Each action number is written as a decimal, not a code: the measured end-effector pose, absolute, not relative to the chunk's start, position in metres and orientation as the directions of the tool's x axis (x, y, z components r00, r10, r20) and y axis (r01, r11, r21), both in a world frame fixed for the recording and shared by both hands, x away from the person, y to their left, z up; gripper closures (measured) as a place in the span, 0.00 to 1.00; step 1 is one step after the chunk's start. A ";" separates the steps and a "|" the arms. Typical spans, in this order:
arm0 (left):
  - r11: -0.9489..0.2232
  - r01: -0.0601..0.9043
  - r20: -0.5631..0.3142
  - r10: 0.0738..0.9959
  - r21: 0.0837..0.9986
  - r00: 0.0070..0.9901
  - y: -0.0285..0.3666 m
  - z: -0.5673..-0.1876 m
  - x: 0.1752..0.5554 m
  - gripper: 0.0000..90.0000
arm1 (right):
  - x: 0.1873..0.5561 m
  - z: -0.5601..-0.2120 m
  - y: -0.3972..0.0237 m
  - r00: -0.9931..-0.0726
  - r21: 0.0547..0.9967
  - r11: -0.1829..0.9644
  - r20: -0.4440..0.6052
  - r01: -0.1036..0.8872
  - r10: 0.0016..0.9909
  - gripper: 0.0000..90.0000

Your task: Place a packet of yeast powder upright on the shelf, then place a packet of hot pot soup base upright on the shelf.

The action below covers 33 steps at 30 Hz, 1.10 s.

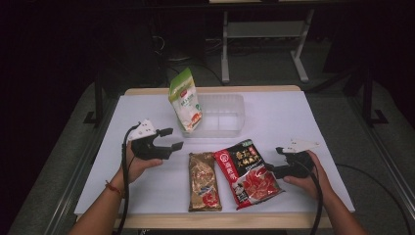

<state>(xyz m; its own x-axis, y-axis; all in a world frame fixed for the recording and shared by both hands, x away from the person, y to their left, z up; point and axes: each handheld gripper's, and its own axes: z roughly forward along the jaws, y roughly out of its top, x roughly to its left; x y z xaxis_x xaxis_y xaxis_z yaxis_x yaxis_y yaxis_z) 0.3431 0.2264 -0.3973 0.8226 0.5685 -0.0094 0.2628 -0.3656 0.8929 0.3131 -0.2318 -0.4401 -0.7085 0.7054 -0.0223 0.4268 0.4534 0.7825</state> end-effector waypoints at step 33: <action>-0.480 0.450 -0.211 0.472 0.753 0.856 0.190 -0.449 0.359 0.19 | 0.306 -0.442 -0.235 -0.708 0.775 0.467 -0.036 0.426 0.705 0.26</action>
